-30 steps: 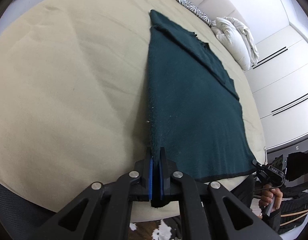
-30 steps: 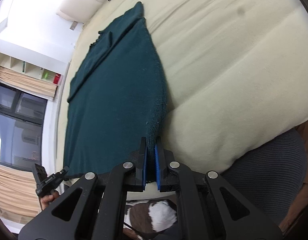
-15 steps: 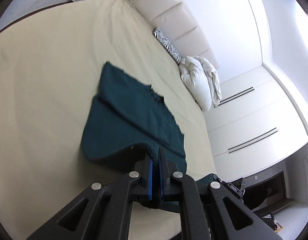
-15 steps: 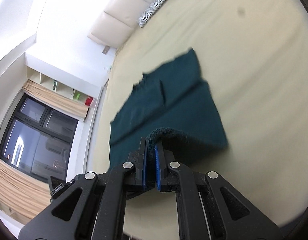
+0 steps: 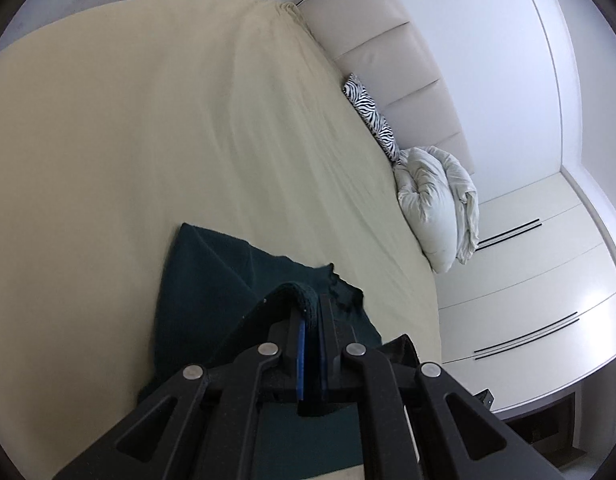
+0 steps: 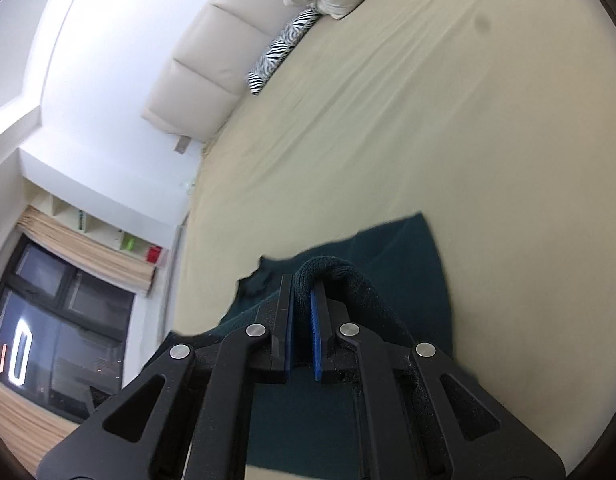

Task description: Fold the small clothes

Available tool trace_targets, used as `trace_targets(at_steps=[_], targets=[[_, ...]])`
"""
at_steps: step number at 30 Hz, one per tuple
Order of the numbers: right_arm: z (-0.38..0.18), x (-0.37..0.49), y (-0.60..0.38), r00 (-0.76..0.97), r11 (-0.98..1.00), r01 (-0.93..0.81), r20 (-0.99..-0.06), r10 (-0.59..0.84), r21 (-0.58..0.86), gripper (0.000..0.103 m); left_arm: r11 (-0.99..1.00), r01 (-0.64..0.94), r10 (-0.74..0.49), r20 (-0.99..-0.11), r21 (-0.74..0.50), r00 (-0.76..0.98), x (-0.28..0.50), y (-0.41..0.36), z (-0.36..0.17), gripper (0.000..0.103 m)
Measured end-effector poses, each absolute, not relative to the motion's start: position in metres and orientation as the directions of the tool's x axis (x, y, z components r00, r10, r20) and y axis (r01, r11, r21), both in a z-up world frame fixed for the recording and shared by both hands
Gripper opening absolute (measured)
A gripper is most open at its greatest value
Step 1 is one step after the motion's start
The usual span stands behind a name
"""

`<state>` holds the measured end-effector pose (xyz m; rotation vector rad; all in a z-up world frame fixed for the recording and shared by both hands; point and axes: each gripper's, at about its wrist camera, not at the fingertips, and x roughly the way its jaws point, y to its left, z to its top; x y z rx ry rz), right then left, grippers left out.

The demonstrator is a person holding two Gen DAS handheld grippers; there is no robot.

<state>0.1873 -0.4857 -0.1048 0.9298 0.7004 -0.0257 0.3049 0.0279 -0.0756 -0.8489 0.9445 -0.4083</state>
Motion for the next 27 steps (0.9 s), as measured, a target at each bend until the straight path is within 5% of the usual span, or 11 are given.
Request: trace_targets(at_steps=[6,9,13,14,15,27], targets=[[-0.157,0.248,-0.508,0.733,0.597,0.414,-0.641,0.229,0.687,0.009,0.656,-0.148,-0.592,-0.627,-0.74,0.506,0.358,0.021,-0.14,0.008],[-0.176,0.26,-0.517,0.703,0.573,0.454,-0.67,0.239,0.682,0.013,0.615,-0.179,-0.622,-0.612,-0.768,0.488,0.366,0.024,-0.157,0.031],[-0.172,0.251,-0.517,0.74,0.596,0.418,-0.638,0.214,0.686,0.039,0.647,-0.132,-0.585,-0.6,-0.751,0.545,0.345,0.028,-0.135,0.062],[-0.165,0.247,-0.515,0.739,0.627,0.427,-0.651,0.173,0.651,0.057,0.671,-0.115,-0.567,-0.606,-0.733,0.558,0.338,0.026,-0.13,0.063],[-0.162,0.245,-0.513,0.738,0.642,0.431,-0.657,0.153,0.634,0.061,0.698,-0.091,-0.552,-0.614,-0.711,0.564,0.329,0.023,-0.125,0.063],[-0.144,0.18,-0.433,0.659,0.886,0.305,-0.749,0.069,0.349,0.06,0.939,0.095,-0.315,-0.713,-0.331,0.626,0.243,-0.036,-0.124,0.062]])
